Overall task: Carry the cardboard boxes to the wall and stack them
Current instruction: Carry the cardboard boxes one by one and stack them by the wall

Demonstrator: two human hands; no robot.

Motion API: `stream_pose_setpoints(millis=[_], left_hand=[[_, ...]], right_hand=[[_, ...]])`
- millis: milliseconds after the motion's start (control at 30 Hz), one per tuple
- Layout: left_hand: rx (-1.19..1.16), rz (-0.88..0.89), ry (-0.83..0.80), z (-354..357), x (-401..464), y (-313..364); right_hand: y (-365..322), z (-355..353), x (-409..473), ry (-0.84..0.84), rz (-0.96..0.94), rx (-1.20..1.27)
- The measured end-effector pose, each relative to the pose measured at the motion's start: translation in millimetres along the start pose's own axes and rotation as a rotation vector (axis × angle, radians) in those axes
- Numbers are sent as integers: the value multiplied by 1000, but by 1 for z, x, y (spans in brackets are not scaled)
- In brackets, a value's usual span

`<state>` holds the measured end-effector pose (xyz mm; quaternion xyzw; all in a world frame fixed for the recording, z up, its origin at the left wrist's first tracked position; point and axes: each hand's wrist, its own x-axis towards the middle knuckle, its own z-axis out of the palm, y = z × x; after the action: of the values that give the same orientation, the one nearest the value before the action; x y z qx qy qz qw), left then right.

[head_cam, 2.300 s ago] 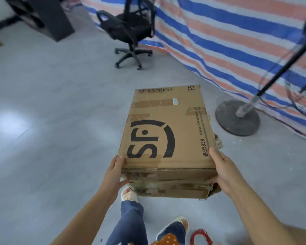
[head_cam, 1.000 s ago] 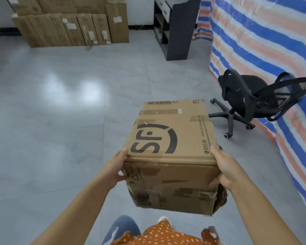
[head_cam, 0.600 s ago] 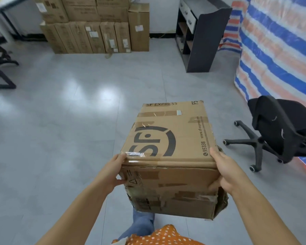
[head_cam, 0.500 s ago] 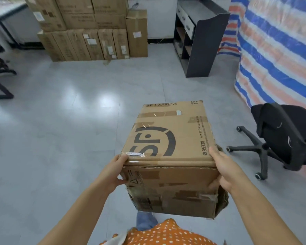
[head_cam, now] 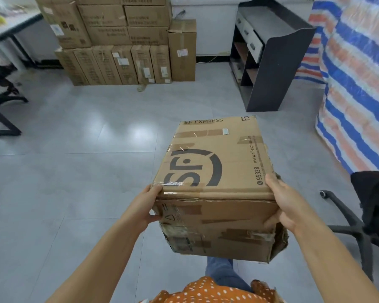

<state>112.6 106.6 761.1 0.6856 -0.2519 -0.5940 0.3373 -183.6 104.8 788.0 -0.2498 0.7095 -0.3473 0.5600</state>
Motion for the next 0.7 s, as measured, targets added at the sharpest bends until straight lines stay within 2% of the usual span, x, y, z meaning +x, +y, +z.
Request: stream_pose_setpoints(millis=[300,700], left_hand=[[-37,20,98,83,122,121],[-126,18,119,176,256,256]], right_hand=[[-132,-4,161,-65,-26,-35],[-283,-11,313,-74,-91,-43]])
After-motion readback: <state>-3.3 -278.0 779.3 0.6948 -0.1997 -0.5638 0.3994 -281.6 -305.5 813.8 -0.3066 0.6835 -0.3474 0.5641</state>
